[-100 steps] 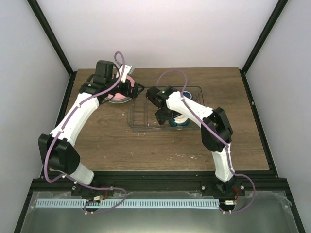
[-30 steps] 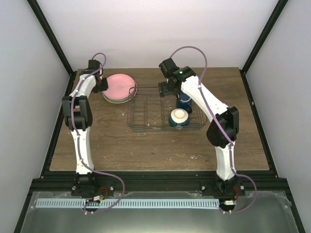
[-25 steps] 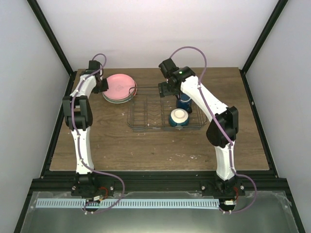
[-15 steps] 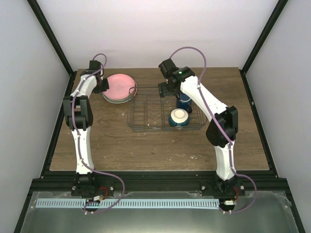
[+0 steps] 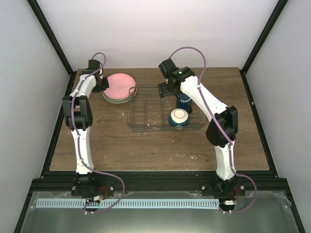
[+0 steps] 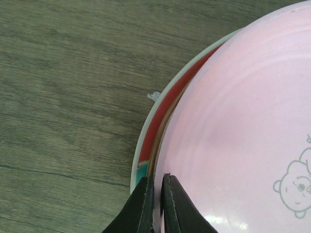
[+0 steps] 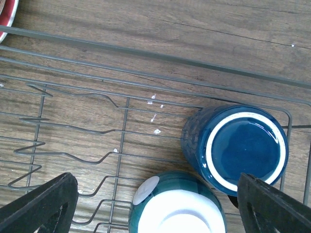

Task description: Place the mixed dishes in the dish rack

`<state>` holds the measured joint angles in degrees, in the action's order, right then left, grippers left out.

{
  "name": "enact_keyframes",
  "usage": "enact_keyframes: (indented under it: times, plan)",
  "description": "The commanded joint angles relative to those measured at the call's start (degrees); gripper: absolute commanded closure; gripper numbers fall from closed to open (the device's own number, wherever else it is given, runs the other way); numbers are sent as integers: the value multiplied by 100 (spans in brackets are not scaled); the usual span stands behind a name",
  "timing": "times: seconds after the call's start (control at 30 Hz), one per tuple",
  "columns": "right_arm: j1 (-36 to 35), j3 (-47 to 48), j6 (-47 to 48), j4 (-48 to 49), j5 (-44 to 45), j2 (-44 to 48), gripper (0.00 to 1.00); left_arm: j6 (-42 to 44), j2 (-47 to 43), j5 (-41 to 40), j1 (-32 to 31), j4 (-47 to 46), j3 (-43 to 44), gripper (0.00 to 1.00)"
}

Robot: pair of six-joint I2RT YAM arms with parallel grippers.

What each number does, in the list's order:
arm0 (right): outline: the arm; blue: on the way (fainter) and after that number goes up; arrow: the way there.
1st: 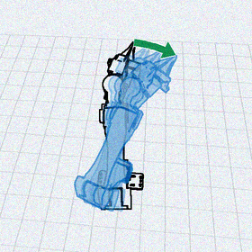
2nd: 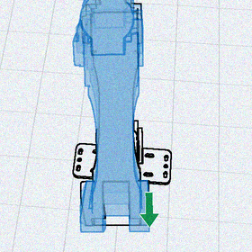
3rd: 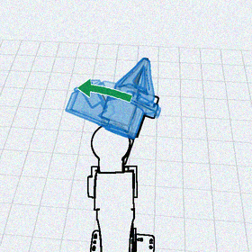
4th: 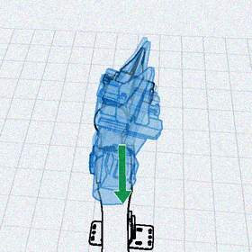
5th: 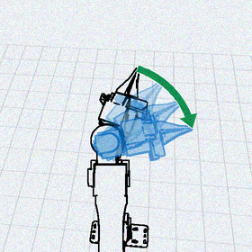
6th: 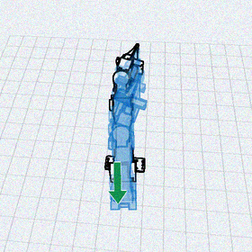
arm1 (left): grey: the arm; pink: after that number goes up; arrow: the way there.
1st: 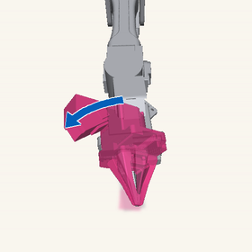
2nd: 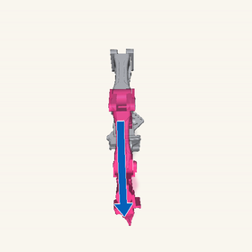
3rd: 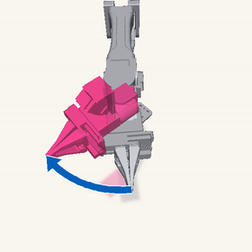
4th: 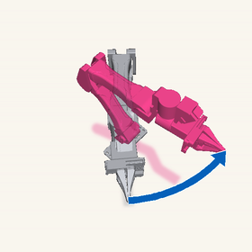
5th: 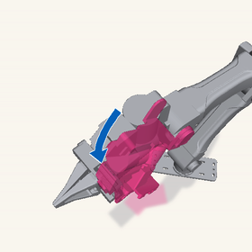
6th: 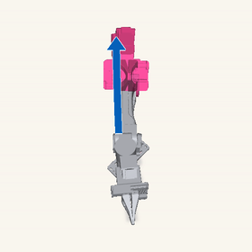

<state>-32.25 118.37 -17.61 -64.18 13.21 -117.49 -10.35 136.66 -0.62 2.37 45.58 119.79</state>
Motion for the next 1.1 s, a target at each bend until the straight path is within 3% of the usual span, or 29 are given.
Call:
enact_keyframes:
  times: [0.0,0.4,0.73,0.9,1.07]
  plan:
    - [55,249,159,112,-117,-74,9,-3,-289,136,1,-96,-262,100]
    - [76,246,461,854,-1137,-70,6,-251,-1363,681,242,-684,-914,100]
    - [340,-362,223,2066,-3013,167,0,-475,-2178,1203,255,-1514,-1240,100]
    - [506,-688,-112,2874,-3932,310,0,-535,-2663,1731,194,-2051,-1881,100]
    - [706,-987,-557,3643,-4621,390,0,-213,-3159,1532,-101,-2216,-2530,100]
